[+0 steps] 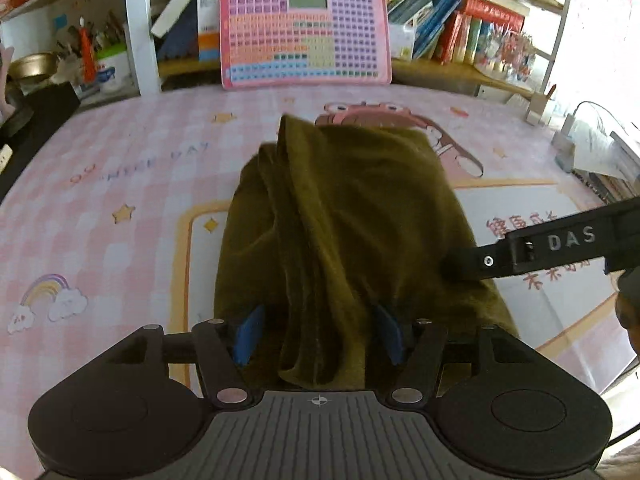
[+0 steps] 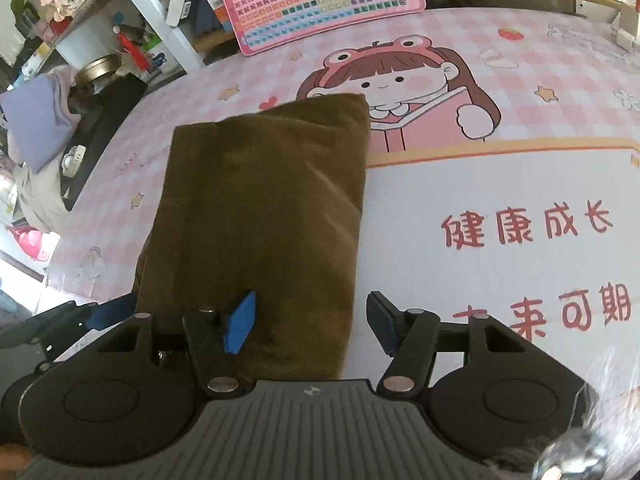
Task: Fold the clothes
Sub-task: 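Withdraw both open grippers from the folded trouser bundle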
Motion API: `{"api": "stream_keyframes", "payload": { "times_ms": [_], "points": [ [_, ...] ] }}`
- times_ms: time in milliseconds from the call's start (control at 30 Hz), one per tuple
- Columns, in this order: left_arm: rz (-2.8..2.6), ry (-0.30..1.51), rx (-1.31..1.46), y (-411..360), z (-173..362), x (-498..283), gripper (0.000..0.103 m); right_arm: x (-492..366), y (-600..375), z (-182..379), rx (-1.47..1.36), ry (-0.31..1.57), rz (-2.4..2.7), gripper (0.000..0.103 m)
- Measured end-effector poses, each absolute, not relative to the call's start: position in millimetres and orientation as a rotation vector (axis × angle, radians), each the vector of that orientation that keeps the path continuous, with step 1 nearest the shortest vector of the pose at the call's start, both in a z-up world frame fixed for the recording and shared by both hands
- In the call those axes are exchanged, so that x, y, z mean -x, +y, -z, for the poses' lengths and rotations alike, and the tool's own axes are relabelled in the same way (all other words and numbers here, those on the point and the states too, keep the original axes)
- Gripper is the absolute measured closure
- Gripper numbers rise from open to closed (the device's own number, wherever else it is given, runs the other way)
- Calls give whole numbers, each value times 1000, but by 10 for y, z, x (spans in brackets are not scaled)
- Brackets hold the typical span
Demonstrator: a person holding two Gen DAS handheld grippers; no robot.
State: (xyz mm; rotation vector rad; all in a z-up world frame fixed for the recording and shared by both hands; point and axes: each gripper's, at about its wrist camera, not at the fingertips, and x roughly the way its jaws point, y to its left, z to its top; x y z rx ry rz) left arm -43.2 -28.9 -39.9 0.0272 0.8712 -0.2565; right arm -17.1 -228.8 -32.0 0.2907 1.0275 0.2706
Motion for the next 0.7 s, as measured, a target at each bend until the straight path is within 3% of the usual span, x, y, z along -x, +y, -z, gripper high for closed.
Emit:
{"api": "stream_keyframes", "payload": {
  "times_ms": [367,533,700],
  "points": [
    [242,840,26,-226,260,501,38,244,-2242,249,-269,1006,-265,44],
    [203,783,93,-36,52,603,19,346,-2345,127,-312,998,-280,41],
    [173,779,160,126,-4,674,17,433,-2532,85,-369,1007,-230,41]
  ]
}}
